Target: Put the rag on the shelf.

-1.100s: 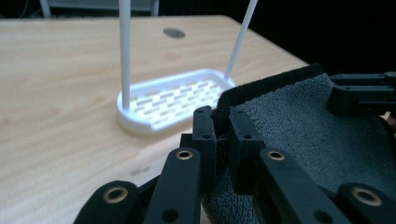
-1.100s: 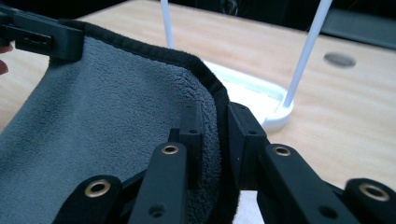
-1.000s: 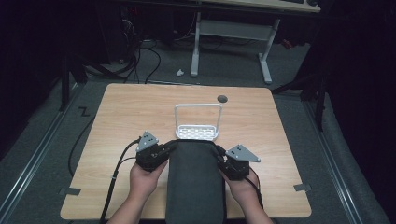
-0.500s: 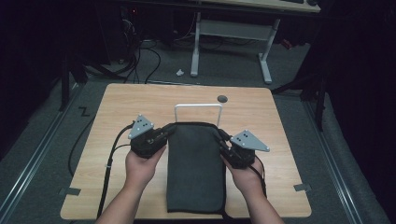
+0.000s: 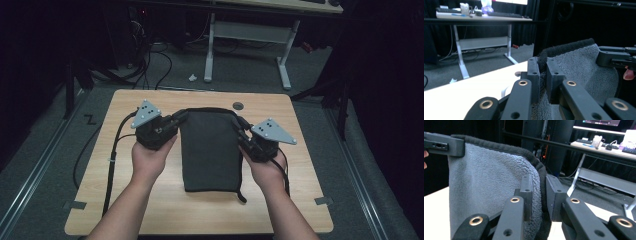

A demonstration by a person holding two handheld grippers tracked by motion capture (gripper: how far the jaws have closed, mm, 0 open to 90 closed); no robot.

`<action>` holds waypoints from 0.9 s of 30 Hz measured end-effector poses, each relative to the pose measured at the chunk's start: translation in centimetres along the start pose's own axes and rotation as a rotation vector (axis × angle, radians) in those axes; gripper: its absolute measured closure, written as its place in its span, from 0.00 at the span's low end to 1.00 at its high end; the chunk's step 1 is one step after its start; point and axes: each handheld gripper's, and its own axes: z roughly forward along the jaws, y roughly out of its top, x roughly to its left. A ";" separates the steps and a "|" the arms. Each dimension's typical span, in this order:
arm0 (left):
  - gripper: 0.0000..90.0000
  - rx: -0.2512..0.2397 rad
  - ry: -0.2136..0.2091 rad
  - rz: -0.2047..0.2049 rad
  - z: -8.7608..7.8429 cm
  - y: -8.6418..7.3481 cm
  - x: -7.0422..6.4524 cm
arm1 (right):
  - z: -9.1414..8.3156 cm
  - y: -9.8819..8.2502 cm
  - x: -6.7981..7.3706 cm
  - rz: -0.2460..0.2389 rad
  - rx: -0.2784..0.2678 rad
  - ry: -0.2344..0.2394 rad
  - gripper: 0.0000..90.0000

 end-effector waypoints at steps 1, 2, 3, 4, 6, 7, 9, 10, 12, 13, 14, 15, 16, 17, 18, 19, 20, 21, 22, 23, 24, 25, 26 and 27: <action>0.93 -0.004 0.003 0.005 0.1 0.3 0.0 | 0.0 0.2 -0.1 0.003 -0.005 0.001 0.86; 0.93 -0.004 0.004 0.014 0.2 0.5 0.0 | 0.0 0.5 -0.2 0.000 -0.012 -0.003 0.86; 0.93 -0.004 0.004 0.017 0.2 0.7 0.1 | 0.1 0.7 -0.3 -0.003 -0.018 -0.006 0.86; 0.93 -0.009 0.005 0.015 0.4 1.0 0.1 | 0.1 0.9 -0.4 -0.002 -0.023 -0.008 0.86; 0.93 -0.013 0.007 0.023 0.6 1.3 0.1 | 0.2 1.2 -0.6 0.002 -0.027 -0.011 0.86; 0.93 -0.010 0.009 0.035 0.7 1.5 0.1 | 0.2 1.3 -0.7 0.003 -0.027 -0.009 0.86; 0.93 -0.010 0.009 0.040 1.0 1.9 0.1 | 0.4 1.4 -0.9 0.008 -0.026 -0.013 0.86; 0.93 -0.010 0.011 0.045 1.1 2.0 0.2 | 0.5 1.5 -1.1 0.010 -0.026 -0.012 0.86; 0.93 -0.006 0.016 0.055 1.2 2.4 0.2 | 0.7 1.6 -1.3 0.015 -0.025 -0.011 0.86; 0.93 -0.007 0.020 0.059 1.3 2.5 0.3 | 0.8 1.7 -1.3 0.015 -0.030 -0.013 0.86; 0.93 -0.004 0.022 0.065 1.4 2.7 0.4 | 0.9 1.8 -1.4 0.019 -0.028 -0.013 0.86; 0.93 -0.003 0.024 0.066 1.5 2.8 0.4 | 1.0 1.9 -1.4 0.025 -0.026 -0.013 0.86; 0.93 -0.007 0.026 0.066 1.7 3.0 0.5 | 1.2 2.0 -1.5 0.024 -0.026 -0.012 0.86; 0.93 -0.006 0.024 0.063 1.8 3.1 0.7 | 1.3 2.1 -1.6 0.023 -0.026 -0.008 0.86; 0.93 -0.008 0.019 0.052 1.9 3.3 1.0 | 1.5 2.2 -1.6 0.031 -0.025 -0.010 0.86; 0.93 -0.008 0.017 0.041 2.1 3.4 1.3 | 1.6 2.3 -1.7 0.031 -0.023 -0.007 0.86; 0.93 -0.007 0.020 0.038 2.3 3.5 1.5 | 1.9 2.4 -1.8 0.035 -0.022 -0.002 0.87; 0.93 -0.001 0.025 0.046 2.5 3.7 1.7 | 2.1 2.5 -1.9 0.039 -0.017 0.000 0.87; 0.93 0.002 0.032 0.051 2.8 3.8 1.9 | 2.4 2.7 -2.0 0.043 -0.012 -0.002 0.87; 0.93 0.002 0.037 0.054 3.1 4.0 2.1 | 2.7 2.8 -2.1 0.041 -0.013 -0.002 0.87; 0.93 0.005 0.041 0.054 3.4 4.1 2.4 | 2.9 2.9 -2.2 0.041 -0.007 -0.005 0.87; 0.93 0.008 0.045 0.052 3.7 4.2 2.7 | 3.2 3.1 -2.3 0.037 -0.011 -0.004 0.87; 0.93 0.015 0.048 0.054 4.0 4.3 2.9 | 3.5 3.2 -2.4 0.037 -0.008 -0.006 0.87; 0.93 0.011 0.052 0.056 4.3 4.4 3.1 | 3.9 3.3 -2.6 0.035 -0.005 -0.010 0.87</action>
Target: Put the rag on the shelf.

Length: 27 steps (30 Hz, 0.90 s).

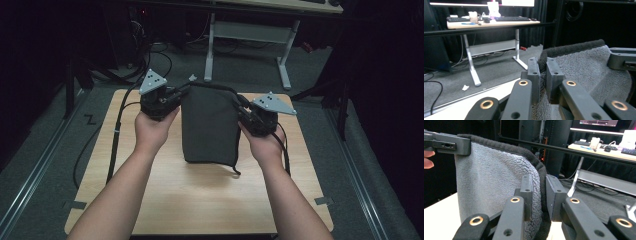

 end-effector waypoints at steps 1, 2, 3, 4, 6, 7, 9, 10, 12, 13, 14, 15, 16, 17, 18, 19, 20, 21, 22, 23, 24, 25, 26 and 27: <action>0.93 -0.001 0.006 -0.001 0.4 0.1 0.2 | 0.3 0.1 -0.1 -0.005 0.001 -0.002 0.87; 0.93 0.000 0.011 0.000 0.6 0.1 0.3 | 0.7 0.2 -0.4 -0.005 0.002 -0.004 0.87; 0.93 0.001 0.015 0.000 1.0 0.1 0.5 | 1.0 0.3 -0.5 -0.006 0.002 -0.005 0.87; 0.93 0.001 0.019 0.000 1.3 0.1 0.7 | 1.3 0.3 -0.7 -0.009 0.005 -0.009 0.87; 0.93 0.007 0.028 0.001 2.0 0.0 1.0 | 2.0 0.3 -1.1 -0.007 0.016 -0.012 0.87; 0.93 0.010 0.031 0.005 2.4 0.0 1.1 | 2.4 0.3 -1.4 -0.008 0.019 -0.013 0.87; 0.93 0.010 0.037 0.003 3.2 -0.2 1.5 | 3.1 0.3 -2.0 -0.009 0.027 -0.013 0.87; 0.93 0.019 0.040 0.006 3.7 -0.2 1.6 | 3.3 0.3 -2.4 -0.007 0.031 -0.011 0.87; 0.93 0.044 0.050 0.026 4.6 -0.3 1.8 | 3.9 0.2 -3.0 -0.014 0.040 -0.014 0.87; 0.93 0.052 0.053 0.032 4.9 -0.4 1.8 | 4.4 0.1 -3.3 -0.015 0.048 -0.017 0.87; 0.93 0.063 0.053 0.032 5.2 -0.5 2.0 | 4.6 -0.1 -3.5 -0.014 0.056 -0.018 0.87; 0.93 0.074 0.053 0.026 5.5 -0.7 2.1 | 4.9 -0.2 -3.7 -0.011 0.065 -0.018 0.87; 0.93 0.087 0.055 0.019 5.8 -0.8 2.4 | 5.2 -0.4 -3.9 -0.011 0.073 -0.013 0.87; 0.93 0.103 0.057 0.013 6.0 -1.1 2.6 | 5.6 -0.6 -4.2 0.000 0.080 -0.003 0.87; 0.93 0.112 0.059 0.013 6.2 -1.3 2.8 | 6.0 -0.8 -4.4 0.009 0.091 0.006 0.87; 0.93 0.123 0.061 0.014 6.4 -1.6 2.9 | 6.2 -0.9 -4.5 0.007 0.097 0.007 0.87; 0.93 0.129 0.059 0.008 6.6 -1.9 3.1 | 6.5 -1.0 -4.6 0.010 0.101 0.011 0.87; 0.93 0.137 0.059 0.004 6.8 -2.2 3.3 | 6.7 -1.2 -4.6 0.008 0.110 0.012 0.87; 0.93 0.145 0.060 0.005 7.0 -2.4 3.4 | 6.9 -1.4 -4.7 0.001 0.116 0.011 0.87; 0.93 0.153 0.063 0.007 7.2 -2.7 3.5 | 7.1 -1.6 -4.8 0.002 0.119 0.013 0.87; 0.94 0.164 0.062 0.003 7.4 -3.0 3.6 | 7.2 -1.7 -4.9 0.008 0.122 0.019 0.87; 0.94 0.176 0.054 -0.008 7.6 -3.4 3.8 | 7.3 -1.9 -5.1 0.013 0.123 0.024 0.88; 0.94 0.181 0.050 -0.014 7.7 -3.6 3.9 | 7.5 -2.2 -5.4 0.029 0.131 0.027 0.88; 0.94 0.188 0.047 -0.019 7.8 -4.0 4.0 | 7.6 -2.4 -5.5 0.030 0.134 0.031 0.89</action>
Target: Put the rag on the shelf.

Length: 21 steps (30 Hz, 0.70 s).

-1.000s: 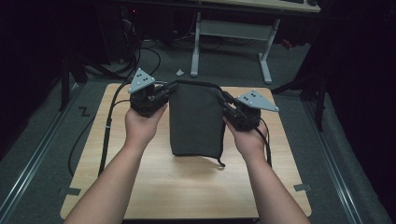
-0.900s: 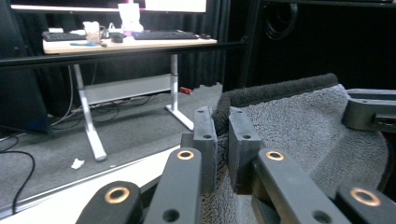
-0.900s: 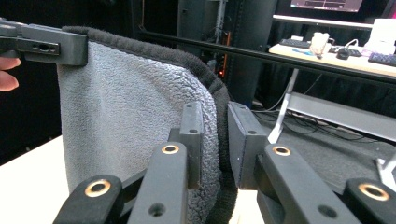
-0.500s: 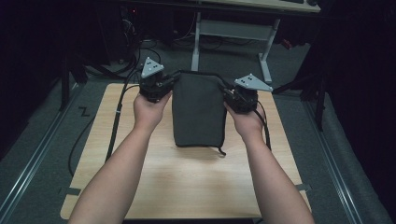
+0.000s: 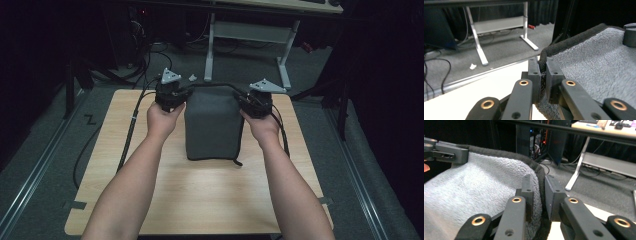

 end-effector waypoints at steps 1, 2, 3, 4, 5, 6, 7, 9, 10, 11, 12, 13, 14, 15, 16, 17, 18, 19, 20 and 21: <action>0.94 0.012 -0.005 -0.004 0.2 -0.3 0.1 | 0.2 -0.2 -0.1 -0.001 0.006 -0.001 0.89; 0.94 0.020 -0.006 -0.005 0.4 -0.6 0.2 | 0.4 -0.4 -0.2 0.002 0.017 0.000 0.90; 0.94 0.024 -0.008 -0.006 0.5 -0.8 0.2 | 0.5 -0.6 -0.2 -0.003 0.025 -0.004 0.90; 0.94 0.028 -0.011 -0.010 0.6 -1.0 0.3 | 0.7 -0.7 -0.2 -0.010 0.031 -0.006 0.90; 0.94 0.030 -0.015 -0.010 0.7 -1.2 0.4 | 0.8 -0.9 -0.2 -0.008 0.040 -0.006 0.91; 0.94 0.034 -0.018 -0.009 0.7 -1.3 0.4 | 0.9 -1.0 -0.2 -0.005 0.044 -0.002 0.91; 0.94 0.038 -0.020 -0.009 0.8 -1.5 0.5 | 1.0 -1.2 -0.3 -0.007 0.051 0.001 0.92; 0.94 0.044 -0.026 -0.013 0.9 -1.7 0.5 | 1.1 -1.5 -0.3 -0.019 0.065 0.002 0.92; 0.94 0.051 -0.029 -0.013 1.0 -1.9 0.6 | 1.2 -1.6 -0.3 -0.018 0.072 0.003 0.92; 0.94 0.058 -0.032 -0.017 1.1 -2.0 0.6 | 1.3 -1.8 -0.4 -0.017 0.078 0.010 0.92; 0.94 0.066 -0.033 -0.016 1.2 -2.2 0.7 | 1.3 -2.0 -0.4 -0.015 0.081 0.013 0.92; 0.94 0.072 -0.035 -0.022 1.3 -2.4 0.8 | 1.4 -2.2 -0.5 -0.010 0.086 0.019 0.92; 0.93 0.084 -0.041 -0.036 1.5 -2.7 0.9 | 1.5 -2.4 -0.5 -0.006 0.092 0.026 0.92; 0.94 0.089 -0.045 -0.042 1.6 -3.0 1.1 | 1.6 -2.7 -0.5 -0.007 0.100 0.031 0.92; 0.93 0.091 -0.049 -0.048 1.7 -3.1 1.2 | 1.7 -2.8 -0.5 -0.003 0.103 0.038 0.92; 0.94 0.094 -0.057 -0.059 1.8 -3.4 1.3 | 1.8 -2.9 -0.6 0.003 0.103 0.046 0.92; 0.94 0.096 -0.064 -0.066 1.9 -3.6 1.4 | 1.8 -3.1 -0.7 0.009 0.106 0.047 0.92; 0.94 0.098 -0.071 -0.073 1.9 -3.8 1.5 | 1.9 -3.2 -0.7 0.017 0.107 0.051 0.92; 0.93 0.100 -0.077 -0.077 2.0 -4.0 1.6 | 2.0 -3.3 -0.8 0.024 0.109 0.054 0.92; 0.93 0.107 -0.085 -0.082 2.1 -4.2 1.7 | 2.0 -3.4 -0.9 0.029 0.109 0.057 0.92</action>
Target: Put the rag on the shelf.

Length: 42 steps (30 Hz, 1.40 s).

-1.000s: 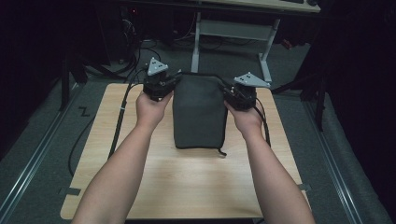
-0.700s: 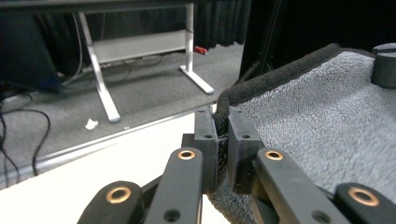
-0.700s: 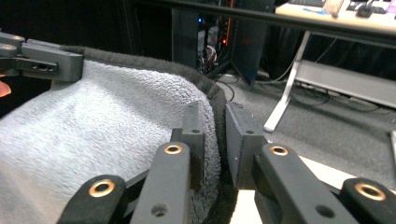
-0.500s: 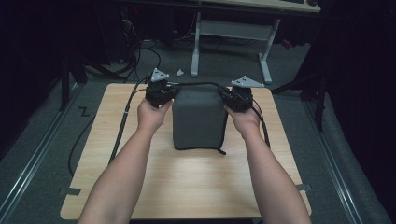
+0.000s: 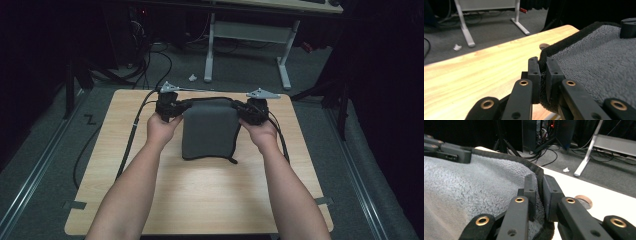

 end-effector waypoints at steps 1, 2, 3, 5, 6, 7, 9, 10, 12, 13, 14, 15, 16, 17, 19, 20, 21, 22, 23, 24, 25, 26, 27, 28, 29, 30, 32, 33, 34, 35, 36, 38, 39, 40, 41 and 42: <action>0.93 0.002 -0.005 -0.009 0.1 -0.2 0.1 | 0.0 -0.1 -0.1 0.005 -0.002 0.004 0.92; 0.93 0.007 -0.011 -0.015 0.2 -0.3 0.1 | 0.1 -0.2 -0.1 0.010 -0.001 0.008 0.92; 0.93 0.007 -0.016 -0.021 0.4 -0.5 0.2 | 0.1 -0.3 -0.2 0.014 0.002 0.012 0.92; 0.93 0.018 -0.024 -0.027 0.7 -1.0 0.3 | 0.1 -0.5 -0.4 0.024 0.003 0.017 0.92; 0.93 0.021 -0.030 -0.035 0.8 -1.2 0.4 | 0.2 -0.6 -0.4 0.026 0.004 0.021 0.92; 0.93 0.022 -0.038 -0.045 0.9 -1.4 0.5 | 0.2 -0.7 -0.4 0.031 0.003 0.024 0.92; 0.93 0.026 -0.050 -0.054 1.0 -1.8 0.6 | 0.2 -0.9 -0.5 0.035 0.002 0.030 0.92; 0.93 0.030 -0.052 -0.058 1.1 -1.9 0.6 | 0.2 -1.0 -0.5 0.037 0.002 0.035 0.92; 0.93 0.032 -0.056 -0.064 1.2 -2.2 0.6 | 0.2 -1.1 -0.7 0.041 0.005 0.047 0.92; 0.93 0.031 -0.060 -0.070 1.3 -2.4 0.6 | 0.2 -1.1 -0.7 0.041 0.006 0.049 0.92; 0.93 0.032 -0.063 -0.077 1.4 -2.6 0.7 | 0.3 -1.2 -0.7 0.043 0.006 0.051 0.92; 0.93 0.031 -0.066 -0.084 1.4 -2.7 0.7 | 0.3 -1.2 -0.8 0.047 0.005 0.053 0.92; 0.93 0.027 -0.070 -0.093 1.5 -2.8 0.7 | 0.3 -1.3 -0.8 0.047 0.001 0.057 0.92; 0.93 0.026 -0.075 -0.102 1.5 -2.9 0.8 | 0.3 -1.3 -0.9 0.048 0.000 0.059 0.92; 0.93 0.027 -0.077 -0.104 1.6 -3.0 0.8 | 0.3 -1.4 -0.9 0.045 -0.003 0.063 0.92; 0.93 0.029 -0.078 -0.106 1.6 -3.1 0.8 | 0.4 -1.5 -1.0 0.043 0.001 0.066 0.92; 0.93 0.032 -0.075 -0.109 1.6 -3.2 0.8 | 0.4 -1.7 -1.0 0.045 0.002 0.070 0.92; 0.93 0.040 -0.074 -0.105 1.7 -3.3 0.8 | 0.5 -1.9 -1.0 0.034 0.014 0.066 0.92; 0.94 0.042 -0.074 -0.106 1.8 -3.4 0.8 | 0.7 -2.1 -1.0 0.031 0.020 0.056 0.92; 0.93 0.041 -0.074 -0.110 1.8 -3.5 0.8 | 0.8 -2.3 -1.0 0.034 0.021 0.052 0.92; 0.94 0.045 -0.076 -0.115 1.9 -3.6 0.9 | 0.9 -2.5 -1.0 0.042 0.022 0.050 0.92; 0.94 0.045 -0.077 -0.119 1.9 -3.7 0.9 | 1.0 -2.6 -1.0 0.051 0.021 0.046 0.92; 0.94 0.046 -0.076 -0.122 1.9 -3.8 0.9 | 1.1 -2.7 -1.0 0.060 0.023 0.042 0.92; 0.94 0.049 -0.077 -0.124 1.9 -3.9 1.0 | 1.2 -2.8 -1.0 0.062 0.021 0.043 0.92; 0.93 0.052 -0.079 -0.126 1.9 -4.0 1.0 | 1.3 -2.9 -1.0 0.070 0.023 0.045 0.92; 0.94 0.053 -0.082 -0.128 1.9 -4.1 1.0 | 1.4 -2.9 -1.0 0.071 0.027 0.046 0.92; 0.93 0.055 -0.086 -0.133 2.0 -4.3 1.0 | 1.5 -3.0 -1.1 0.082 0.032 0.047 0.92; 0.93 0.054 -0.089 -0.139 1.9 -4.5 1.0 | 1.5 -3.1 -1.1 0.083 0.032 0.049 0.92; 0.94 0.052 -0.093 -0.141 1.9 -4.6 1.0 | 1.6 -3.2 -1.1 0.088 0.032 0.050 0.92; 0.94 0.051 -0.095 -0.142 1.9 -4.8 1.0 | 1.6 -3.2 -1.2 0.095 0.033 0.051 0.92; 0.94 0.051 -0.097 -0.141 1.9 -5.0 1.0 | 1.6 -3.3 -1.2 0.103 0.033 0.054 0.92; 0.94 0.052 -0.101 -0.144 1.8 -5.4 1.0 | 1.8 -3.5 -1.2 0.110 0.032 0.057 0.92; 0.94 0.053 -0.101 -0.146 1.8 -5.5 1.0 | 1.9 -3.7 -1.2 0.115 0.031 0.059 0.92; 0.94 0.057 -0.101 -0.144 1.8 -5.7 1.0 | 2.0 -3.8 -1.2 0.120 0.034 0.058 0.92; 0.94 0.057 -0.100 -0.143 1.8 -5.8 1.0 | 2.1 -3.9 -1.2 0.128 0.031 0.061 0.92; 0.94 0.060 -0.101 -0.140 1.8 -5.9 1.0 | 2.1 -4.0 -1.2 0.137 0.033 0.063 0.92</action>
